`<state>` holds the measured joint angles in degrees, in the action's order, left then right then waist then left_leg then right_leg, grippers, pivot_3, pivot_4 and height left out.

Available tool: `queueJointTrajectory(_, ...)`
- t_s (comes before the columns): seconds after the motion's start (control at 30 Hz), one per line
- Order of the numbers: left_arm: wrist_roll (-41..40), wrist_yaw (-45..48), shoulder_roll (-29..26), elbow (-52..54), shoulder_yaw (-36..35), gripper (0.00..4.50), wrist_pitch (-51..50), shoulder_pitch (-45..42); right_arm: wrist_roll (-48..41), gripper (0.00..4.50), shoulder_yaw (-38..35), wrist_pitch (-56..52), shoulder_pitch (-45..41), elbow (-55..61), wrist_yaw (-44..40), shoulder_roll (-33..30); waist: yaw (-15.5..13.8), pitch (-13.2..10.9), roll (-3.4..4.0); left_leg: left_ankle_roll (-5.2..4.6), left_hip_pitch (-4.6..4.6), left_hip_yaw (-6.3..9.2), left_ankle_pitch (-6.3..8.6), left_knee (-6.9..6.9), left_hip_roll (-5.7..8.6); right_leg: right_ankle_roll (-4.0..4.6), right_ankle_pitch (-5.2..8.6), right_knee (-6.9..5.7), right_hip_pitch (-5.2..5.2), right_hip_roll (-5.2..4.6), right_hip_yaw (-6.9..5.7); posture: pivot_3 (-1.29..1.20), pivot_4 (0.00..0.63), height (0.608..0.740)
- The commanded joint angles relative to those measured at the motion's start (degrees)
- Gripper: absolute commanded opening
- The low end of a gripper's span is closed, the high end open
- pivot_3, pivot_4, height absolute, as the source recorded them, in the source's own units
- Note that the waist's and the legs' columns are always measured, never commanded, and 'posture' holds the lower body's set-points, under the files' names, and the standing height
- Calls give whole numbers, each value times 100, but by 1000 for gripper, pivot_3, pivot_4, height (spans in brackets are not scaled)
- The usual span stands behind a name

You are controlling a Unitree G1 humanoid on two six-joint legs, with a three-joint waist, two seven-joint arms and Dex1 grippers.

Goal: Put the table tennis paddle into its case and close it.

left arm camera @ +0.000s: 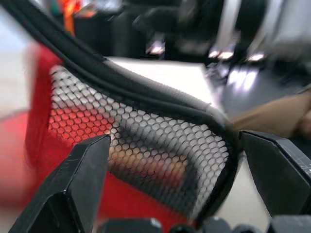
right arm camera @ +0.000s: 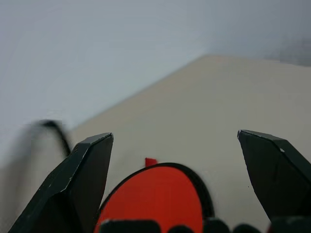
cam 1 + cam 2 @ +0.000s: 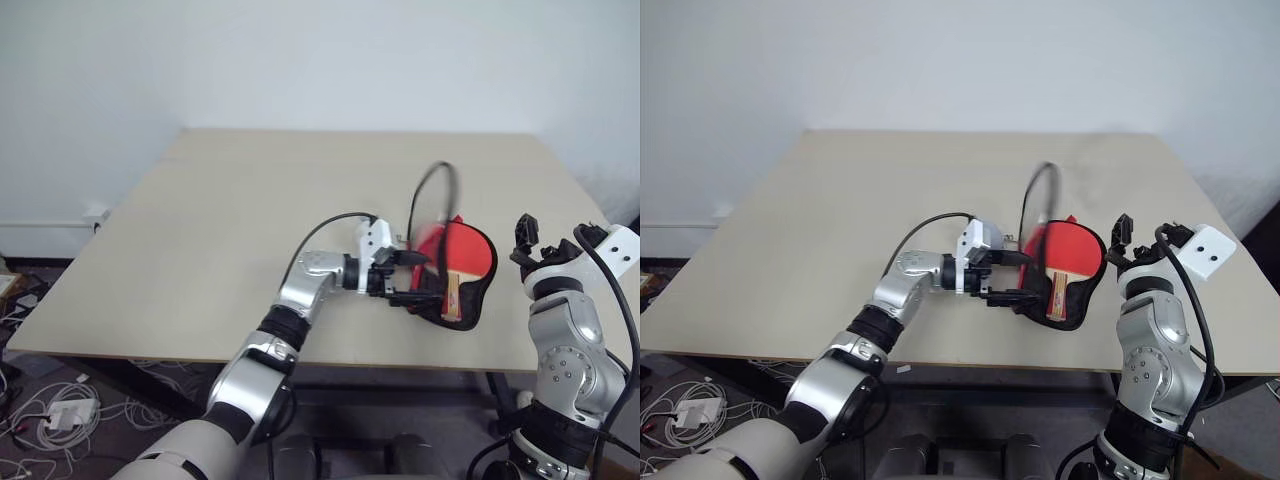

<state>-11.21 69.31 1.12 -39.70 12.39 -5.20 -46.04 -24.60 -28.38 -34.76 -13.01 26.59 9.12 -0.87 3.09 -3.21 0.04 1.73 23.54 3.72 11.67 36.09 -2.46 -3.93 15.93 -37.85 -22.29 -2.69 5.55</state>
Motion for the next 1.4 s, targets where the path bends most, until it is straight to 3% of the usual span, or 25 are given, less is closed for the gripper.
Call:
queueJointTrajectory(0.03, -59, 10, -38, 303, -12, 4500, -121, -27, -100, 4452, -99, 250, -14, 212, 117, -46, -1, 2, 12, -3, 0, 0, -2, -2, 0, 0, 0, -1, -1, 0, 0, 0, 0, 740)
queueJointTrajectory(0.3, -132, -450, -478, 705, -150, 4500, -1635, -19, -22, 4452, -88, 324, 186, 66, 206, -119, -7, 3, 15, -5, 0, 2, -3, 0, 1, 0, 0, -1, 2, 0, 0, 0, 0, 740)
queueJointTrajectory(0.43, 160, -1624, -410, 124, -212, 4500, -2633, -351, 45, 4452, 110, 314, 178, -58, 220, -86, -18, 3, 14, -5, 1, 2, -3, 1, 1, 0, 0, 0, 2, 0, 0, 0, 0, 740)
queueJointTrajectory(0.5, 257, -1766, -385, 27, -119, 4500, -2917, -402, 44, 4452, 175, 327, 167, -90, 225, -75, -17, 3, 14, -5, 1, 4, -3, 2, 3, 0, 0, 0, 3, 0, -1, 0, 0, 740)
queueJointTrajectory(0.67, -94, -2452, 160, -577, -648, 4500, -4095, -872, 63, 4452, 345, 335, 85, -252, 238, -99, -27, 1, 11, -5, 5, 7, -3, 3, 3, 0, 0, 0, 2, 0, -5, 0, 0, 740)
queueJointTrajectory(0.9, -636, -2870, 742, -1264, -1462, 4500, -4829, -1403, 75, 4452, 381, 358, 151, -304, 261, -124, 22, 2, 14, -5, 4, 9, -3, -4, 8, -1, 1, 1, -2, -1, -3, 0, 0, 740)
queueJointTrajectory(1.2, -985, -3633, 969, -1782, -2129, 4500, -4938, -1504, 35, 4452, 266, 370, 389, -163, 344, -123, -11, 2, 14, -7, 2, 12, -5, -5, 9, -1, 0, 1, 1, 0, -3, 0, 0, 740)
queueJointTrajectory(1.3, -978, -3591, 965, -1837, -2063, 3887, -4828, -1444, 33, 4500, 256, 377, 434, -162, 372, -135, -8, 2, 15, -7, 1, 12, -5, -4, 9, -1, 0, 1, 2, 0, -3, 0, 0, 740)
queueJointTrajectory(1.4, -1100, -3692, 936, -1858, -2169, 2854, -4987, -1474, 50, 4500, 259, 386, 426, -186, 378, -142, -9, 2, 15, -7, 1, 12, -6, -4, 9, -1, 0, 0, 1, 0, -3, 0, 0, 740)
